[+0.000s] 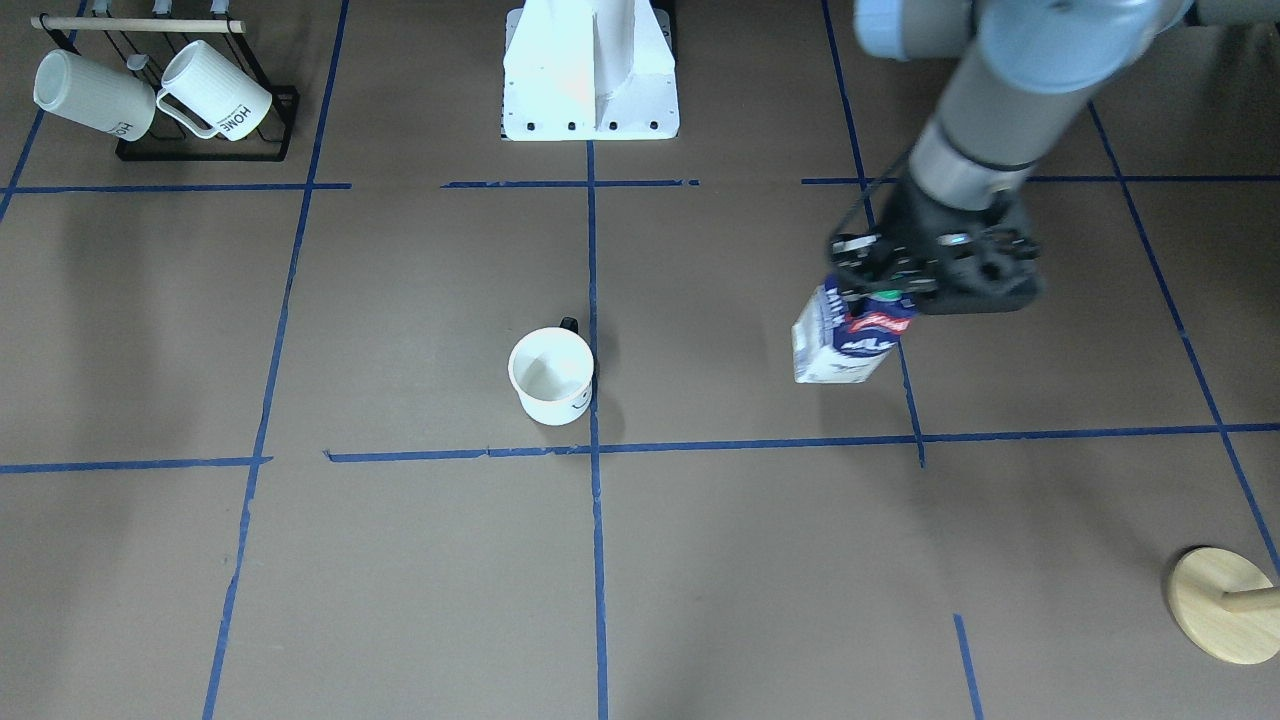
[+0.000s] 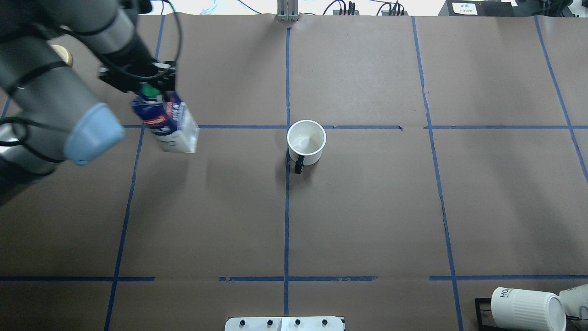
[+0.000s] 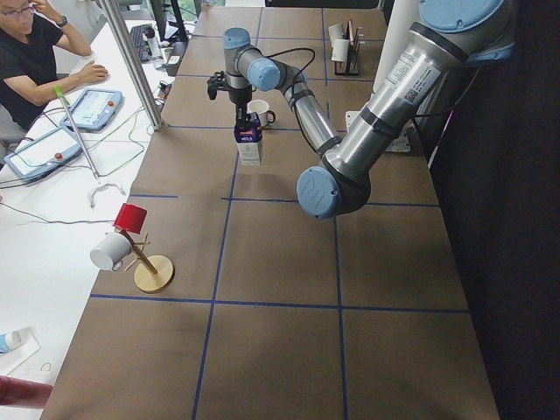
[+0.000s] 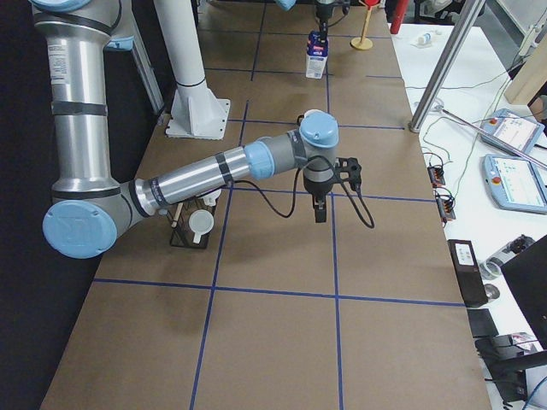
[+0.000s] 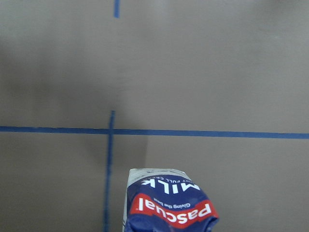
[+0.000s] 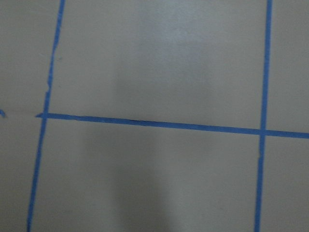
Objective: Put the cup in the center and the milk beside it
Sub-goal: 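Carry the milk carton with the left gripper beside the mug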
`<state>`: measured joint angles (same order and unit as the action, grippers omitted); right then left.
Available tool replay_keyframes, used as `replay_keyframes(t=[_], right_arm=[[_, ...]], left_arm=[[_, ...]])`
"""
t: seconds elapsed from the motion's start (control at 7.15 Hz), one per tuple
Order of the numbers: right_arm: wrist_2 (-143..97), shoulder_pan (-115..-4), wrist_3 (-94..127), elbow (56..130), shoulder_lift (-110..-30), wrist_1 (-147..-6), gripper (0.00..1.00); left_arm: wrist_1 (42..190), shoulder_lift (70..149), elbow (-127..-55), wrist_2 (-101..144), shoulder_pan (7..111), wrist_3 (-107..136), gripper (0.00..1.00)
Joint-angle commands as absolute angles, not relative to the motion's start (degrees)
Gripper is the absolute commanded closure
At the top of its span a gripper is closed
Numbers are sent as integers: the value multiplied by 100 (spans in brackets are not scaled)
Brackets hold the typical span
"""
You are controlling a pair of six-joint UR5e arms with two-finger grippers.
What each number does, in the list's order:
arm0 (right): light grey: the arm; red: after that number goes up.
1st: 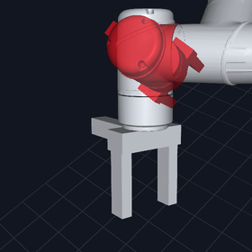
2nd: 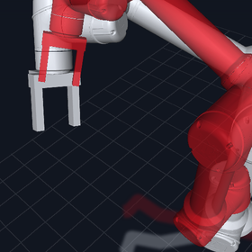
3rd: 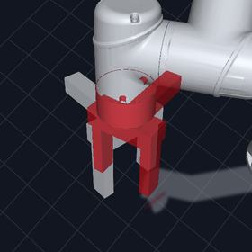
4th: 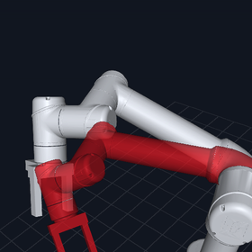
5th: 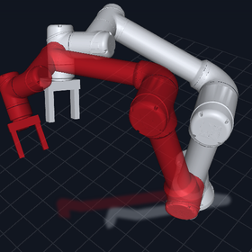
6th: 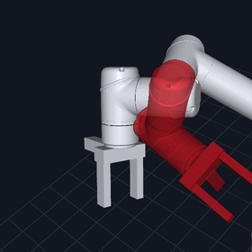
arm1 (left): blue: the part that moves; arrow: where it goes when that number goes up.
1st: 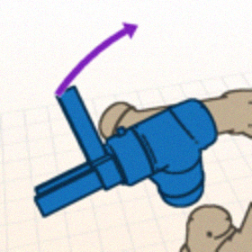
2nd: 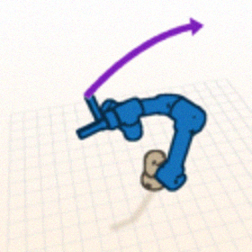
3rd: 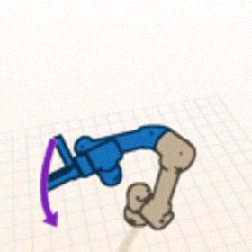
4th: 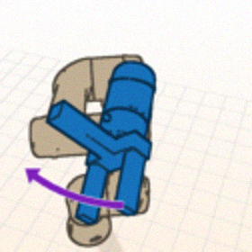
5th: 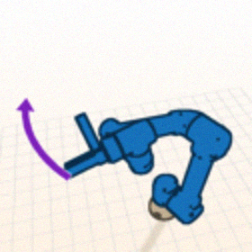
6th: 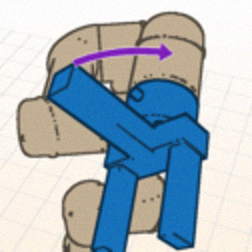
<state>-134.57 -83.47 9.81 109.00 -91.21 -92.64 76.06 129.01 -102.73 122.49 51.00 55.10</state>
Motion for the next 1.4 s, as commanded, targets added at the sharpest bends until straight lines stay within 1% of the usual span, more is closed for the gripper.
replay_keyframes(t=[0.0,0.14,0.42,0.56,0.84,1.12,1.26], right_arm=[[-13456,-8710,465,10582,-9255,-9255,0],[-13430,-8710,440,10556,-9211,-9255,0],[-13412,-8710,422,10521,-9255,-9246,0],[-13421,-8753,457,10564,-9237,-9246,0],[-13421,-8754,431,10547,-9264,-9246,0],[-13412,-8780,475,10538,-9229,-9246,0],[-13412,-8772,475,10538,-9220,-9246,0]], left_arm=[[8191,13612,-9504,11973,4607,6300,93],[8244,13867,-9301,11875,4449,6528,93],[8934,14027,-8923,11621,4097,7020,93],[9130,14167,-8599,11584,4061,7040,93],[9149,14168,-8587,11584,4061,7049,92],[9141,14151,-8639,11584,4061,7031,0],[9132,14159,-8648,11584,4061,7066,0]])
